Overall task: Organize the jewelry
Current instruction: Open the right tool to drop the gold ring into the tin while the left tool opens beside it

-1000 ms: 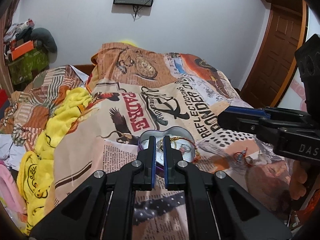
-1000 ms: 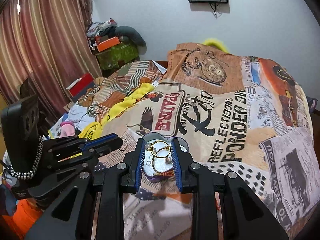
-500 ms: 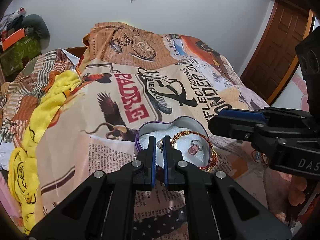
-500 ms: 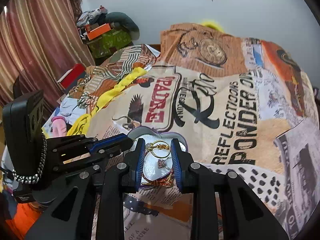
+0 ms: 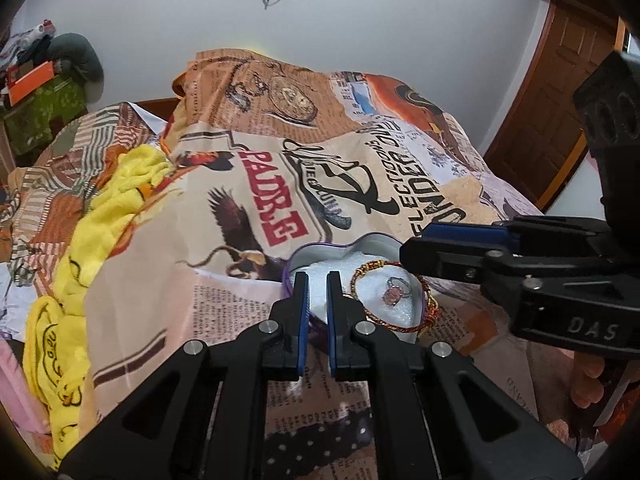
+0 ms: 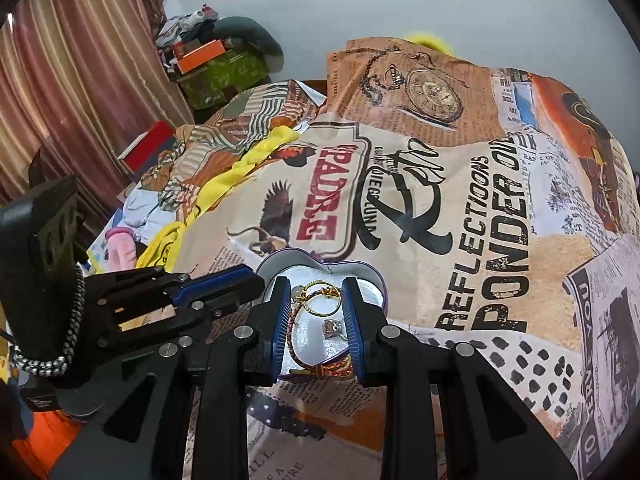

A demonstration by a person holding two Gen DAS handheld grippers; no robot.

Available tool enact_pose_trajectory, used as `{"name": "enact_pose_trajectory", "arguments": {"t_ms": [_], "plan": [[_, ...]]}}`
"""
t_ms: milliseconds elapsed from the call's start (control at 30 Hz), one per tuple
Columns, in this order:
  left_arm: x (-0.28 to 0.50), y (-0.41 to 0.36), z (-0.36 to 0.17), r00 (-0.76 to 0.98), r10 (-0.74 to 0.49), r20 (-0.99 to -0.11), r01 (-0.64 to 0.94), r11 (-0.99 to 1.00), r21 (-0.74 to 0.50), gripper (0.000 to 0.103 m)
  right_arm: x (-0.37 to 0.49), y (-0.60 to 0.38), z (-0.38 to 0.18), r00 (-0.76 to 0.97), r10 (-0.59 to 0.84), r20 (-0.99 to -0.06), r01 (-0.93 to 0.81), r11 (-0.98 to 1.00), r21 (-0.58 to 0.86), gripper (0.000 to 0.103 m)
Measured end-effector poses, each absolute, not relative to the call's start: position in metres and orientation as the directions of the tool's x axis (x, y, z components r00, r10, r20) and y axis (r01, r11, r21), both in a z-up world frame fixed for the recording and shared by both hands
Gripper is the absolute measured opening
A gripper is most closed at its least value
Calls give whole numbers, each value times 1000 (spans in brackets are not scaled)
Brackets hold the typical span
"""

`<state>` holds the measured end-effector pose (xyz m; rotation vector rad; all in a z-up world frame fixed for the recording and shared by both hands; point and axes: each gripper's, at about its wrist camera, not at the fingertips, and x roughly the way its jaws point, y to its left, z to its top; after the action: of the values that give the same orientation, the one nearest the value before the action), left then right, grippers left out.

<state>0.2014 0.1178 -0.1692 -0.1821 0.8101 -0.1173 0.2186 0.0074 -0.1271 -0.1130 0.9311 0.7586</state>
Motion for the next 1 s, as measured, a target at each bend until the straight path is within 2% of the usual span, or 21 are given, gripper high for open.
{"name": "enact_pose_trajectory", "arguments": {"t_ms": [467, 600, 633, 833, 1000], "plan": [[176, 130, -158, 706, -91, -702, -10, 990, -139, 10, 220, 20, -140, 294, 539, -789, -653, 716, 246, 24], [173, 134, -157, 705, -74, -705, -35, 990, -138, 30, 219, 20, -141, 295, 529, -796, -647, 723, 240, 24], [171, 134, -157, 706, -72, -705, -38, 989, -139, 31, 219, 20, -142, 296, 522, -800, -643, 728, 237, 24], [166, 133, -154, 698, -56, -714, -48, 991, -124, 32, 222, 17, -144, 286, 511, -811, -616, 746, 253, 31], [158, 129, -143, 711, -51, -702, -44, 992, -117, 32, 217, 7, -133, 315, 526, -790, -613, 749, 254, 31]]}}
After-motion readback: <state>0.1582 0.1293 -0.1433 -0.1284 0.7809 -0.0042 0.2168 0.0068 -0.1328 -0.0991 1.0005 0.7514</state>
